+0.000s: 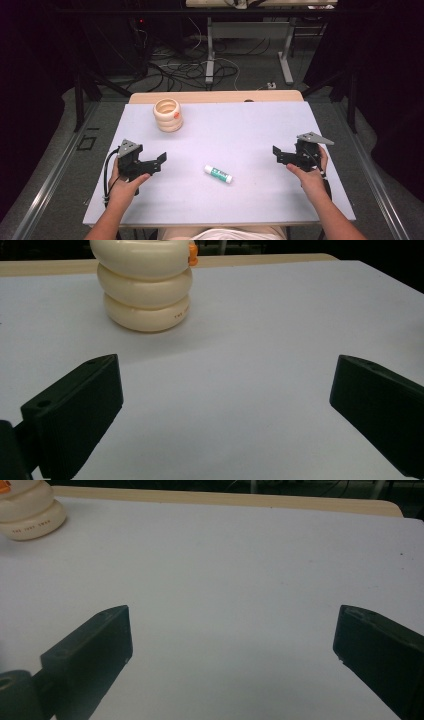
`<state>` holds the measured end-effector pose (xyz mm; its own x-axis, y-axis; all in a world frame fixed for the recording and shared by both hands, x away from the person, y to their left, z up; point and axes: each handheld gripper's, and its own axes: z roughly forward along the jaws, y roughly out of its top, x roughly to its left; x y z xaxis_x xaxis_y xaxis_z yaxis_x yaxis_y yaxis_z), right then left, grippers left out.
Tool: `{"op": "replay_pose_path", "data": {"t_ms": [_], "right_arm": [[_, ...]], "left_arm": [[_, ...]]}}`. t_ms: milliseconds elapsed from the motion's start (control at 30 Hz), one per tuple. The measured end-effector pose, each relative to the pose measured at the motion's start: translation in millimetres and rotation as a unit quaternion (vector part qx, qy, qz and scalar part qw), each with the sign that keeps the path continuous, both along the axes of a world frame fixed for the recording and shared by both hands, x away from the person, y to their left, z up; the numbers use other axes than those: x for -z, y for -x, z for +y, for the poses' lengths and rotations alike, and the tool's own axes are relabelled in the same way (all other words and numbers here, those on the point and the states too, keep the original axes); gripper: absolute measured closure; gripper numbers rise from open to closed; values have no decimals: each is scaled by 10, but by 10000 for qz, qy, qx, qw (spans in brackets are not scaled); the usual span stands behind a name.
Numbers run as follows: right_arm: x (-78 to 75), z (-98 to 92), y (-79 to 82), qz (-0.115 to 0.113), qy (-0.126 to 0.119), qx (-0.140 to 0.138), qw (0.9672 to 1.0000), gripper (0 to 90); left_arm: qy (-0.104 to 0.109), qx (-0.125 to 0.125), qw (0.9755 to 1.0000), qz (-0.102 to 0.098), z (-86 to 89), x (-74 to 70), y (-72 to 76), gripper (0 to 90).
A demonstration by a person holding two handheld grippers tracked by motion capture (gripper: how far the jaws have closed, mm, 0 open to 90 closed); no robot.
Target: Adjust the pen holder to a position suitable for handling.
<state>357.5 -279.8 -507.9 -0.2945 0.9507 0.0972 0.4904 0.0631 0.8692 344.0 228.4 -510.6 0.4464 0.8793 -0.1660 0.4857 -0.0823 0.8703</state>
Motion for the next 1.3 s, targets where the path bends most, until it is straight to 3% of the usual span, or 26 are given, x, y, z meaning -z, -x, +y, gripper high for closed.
{"op": "replay_pose_path", "data": {"t_ms": [267,700,1300], "right_arm": [[-9,24,13,-74,11,-14,10000,20],[-15,72,20,-63,41,-129,9999,30],[-18,93,32,-17,-2,-164,9999,67]], "left_arm": [[182,-49,9998,86,21,-25,-34,10],[795,-244,9963,216,24,-191,-137,38],[589,-322,9975,213,-113,-505,-385,102]]}}
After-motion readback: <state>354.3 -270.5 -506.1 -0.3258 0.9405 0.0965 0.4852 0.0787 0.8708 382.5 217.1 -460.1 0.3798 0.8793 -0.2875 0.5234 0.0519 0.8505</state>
